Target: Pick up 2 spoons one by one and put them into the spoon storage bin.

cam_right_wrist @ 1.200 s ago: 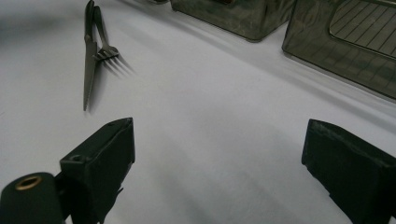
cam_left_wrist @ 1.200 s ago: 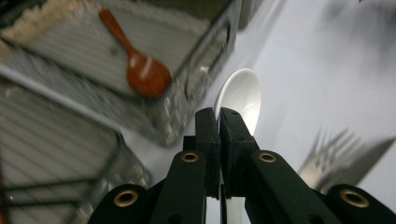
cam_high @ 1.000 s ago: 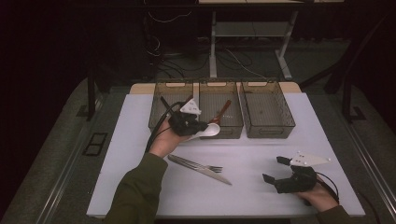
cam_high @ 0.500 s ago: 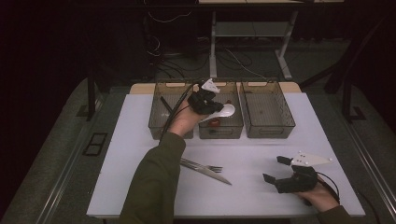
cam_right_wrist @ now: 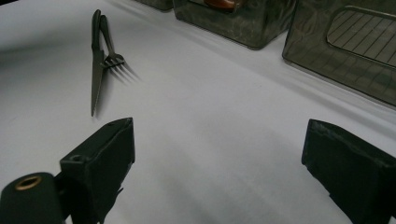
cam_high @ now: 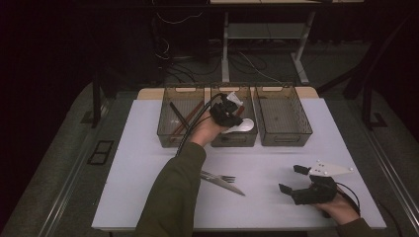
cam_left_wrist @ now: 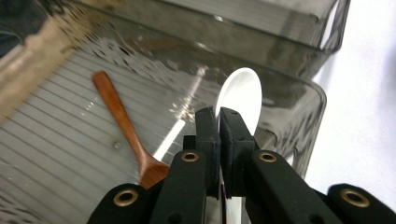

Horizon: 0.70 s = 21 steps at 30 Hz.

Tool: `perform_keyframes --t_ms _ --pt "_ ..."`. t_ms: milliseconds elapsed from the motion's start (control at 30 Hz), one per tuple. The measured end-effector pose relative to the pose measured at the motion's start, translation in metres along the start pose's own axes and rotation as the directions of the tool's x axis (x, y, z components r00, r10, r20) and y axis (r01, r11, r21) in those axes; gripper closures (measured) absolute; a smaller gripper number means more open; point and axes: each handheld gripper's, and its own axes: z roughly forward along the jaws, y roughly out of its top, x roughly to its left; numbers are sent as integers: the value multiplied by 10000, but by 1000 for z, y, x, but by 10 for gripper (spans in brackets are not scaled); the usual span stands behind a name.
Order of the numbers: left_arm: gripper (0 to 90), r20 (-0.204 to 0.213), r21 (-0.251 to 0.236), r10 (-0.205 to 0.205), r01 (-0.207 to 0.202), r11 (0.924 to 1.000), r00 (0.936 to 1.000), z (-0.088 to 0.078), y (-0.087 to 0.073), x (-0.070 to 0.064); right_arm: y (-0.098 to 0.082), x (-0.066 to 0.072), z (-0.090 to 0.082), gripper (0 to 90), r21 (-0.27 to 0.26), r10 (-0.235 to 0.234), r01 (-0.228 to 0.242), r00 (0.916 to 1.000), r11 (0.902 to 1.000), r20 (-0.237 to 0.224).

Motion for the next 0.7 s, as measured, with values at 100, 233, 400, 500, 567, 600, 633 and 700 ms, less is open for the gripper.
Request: perform_keyframes --t_ms 100,233,400,500,567,600,633,700 --pt "789 327 14 -38 38 10000 9995 1 -1 -1 0 0 0 90 26 15 -15 10000 10000 -12" --pt "704 440 -197 -142 151 9997 9989 -2 1 -2 0 0 1 90 41 -53 53 10000 10000 6" --pt "607 584 -742 -351 394 9965 9977 -10 2 -5 0 0 2 90 14 -31 31 10000 10000 -1" --pt "557 660 -991 -335 400 9943 9973 -18 2 -9 1 -1 3 90 50 -18 18 10000 10000 -3" --pt "535 786 -1145 -386 475 9923 9962 -24 1 -11 1 -2 4 90 75 19 -19 10000 10000 11" --pt "525 799 -1248 -403 501 9909 9960 -27 0 -12 1 -2 4 90 97 12 -12 10000 10000 -11" --pt "521 827 -1317 -518 625 9893 9952 -30 -1 -14 1 -2 5 90 89 7 -7 10000 10000 -10" --pt "495 904 -1491 -588 719 9862 9942 -35 -3 -17 2 -2 5 90 93 26 -26 10000 10000 1"
